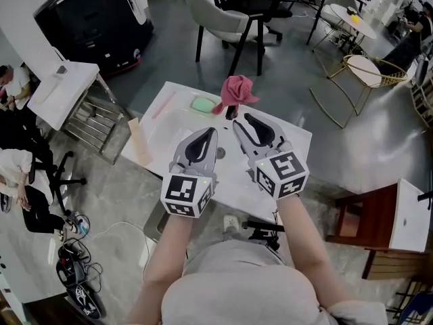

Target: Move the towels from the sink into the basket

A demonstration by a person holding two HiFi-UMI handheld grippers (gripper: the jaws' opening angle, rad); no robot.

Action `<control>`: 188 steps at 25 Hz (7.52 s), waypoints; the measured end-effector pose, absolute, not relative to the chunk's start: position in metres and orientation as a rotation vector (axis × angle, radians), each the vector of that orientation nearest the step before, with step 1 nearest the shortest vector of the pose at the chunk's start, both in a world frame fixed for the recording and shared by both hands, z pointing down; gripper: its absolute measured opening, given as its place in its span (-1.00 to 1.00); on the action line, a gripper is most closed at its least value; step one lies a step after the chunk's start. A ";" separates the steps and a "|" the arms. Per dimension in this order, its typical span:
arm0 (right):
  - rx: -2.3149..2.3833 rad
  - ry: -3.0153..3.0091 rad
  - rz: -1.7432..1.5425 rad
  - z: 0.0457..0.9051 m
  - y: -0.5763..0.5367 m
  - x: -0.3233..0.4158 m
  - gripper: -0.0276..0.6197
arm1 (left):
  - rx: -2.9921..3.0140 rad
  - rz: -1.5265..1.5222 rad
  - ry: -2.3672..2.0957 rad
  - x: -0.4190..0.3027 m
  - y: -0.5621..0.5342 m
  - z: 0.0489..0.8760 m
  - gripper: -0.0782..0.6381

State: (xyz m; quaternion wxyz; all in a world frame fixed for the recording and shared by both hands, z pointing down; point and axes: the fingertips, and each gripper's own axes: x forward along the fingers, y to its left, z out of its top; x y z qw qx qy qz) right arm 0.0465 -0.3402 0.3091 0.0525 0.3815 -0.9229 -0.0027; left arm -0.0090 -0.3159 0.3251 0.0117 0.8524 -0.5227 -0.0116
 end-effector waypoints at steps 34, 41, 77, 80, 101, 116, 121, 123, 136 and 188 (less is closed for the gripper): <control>1.198 -2.591 0.077 0.354 -0.477 0.046 -0.12 | 2.614 0.045 -1.592 0.002 -0.379 0.354 -0.77; 1.158 -2.532 0.038 0.366 -0.494 0.040 -0.12 | 2.620 0.049 -1.584 0.005 -0.392 0.353 -0.77; 1.109 -2.514 -0.005 0.376 -0.494 0.035 -0.71 | 2.605 0.050 -1.595 0.005 -0.403 0.353 -0.77; 1.121 -2.523 -0.022 0.369 -0.491 0.036 -0.71 | 2.612 0.042 -1.597 0.006 -0.400 0.350 -0.77; 1.189 -2.556 -0.075 0.332 -0.458 0.048 -0.71 | 2.654 -0.018 -1.594 0.012 -0.370 0.330 -0.77; 1.237 -2.592 -0.118 0.308 -0.428 0.055 -0.71 | 2.696 -0.023 -1.580 0.017 -0.346 0.317 -0.77; 1.253 -2.590 -0.129 0.302 -0.417 0.057 -0.71 | 2.712 -0.023 -1.570 0.019 -0.337 0.312 -0.77; 1.260 -2.592 -0.133 0.300 -0.412 0.059 -0.71 | 2.716 -0.023 -1.569 0.019 -0.333 0.310 -0.77; 1.289 -2.614 -0.140 0.290 -0.372 0.063 -0.71 | 2.724 -0.047 -1.566 0.019 -0.303 0.305 -0.77; 1.209 -2.687 -0.216 0.286 -0.210 -0.028 -0.71 | 2.622 -0.122 -1.688 -0.089 -0.161 0.300 -0.77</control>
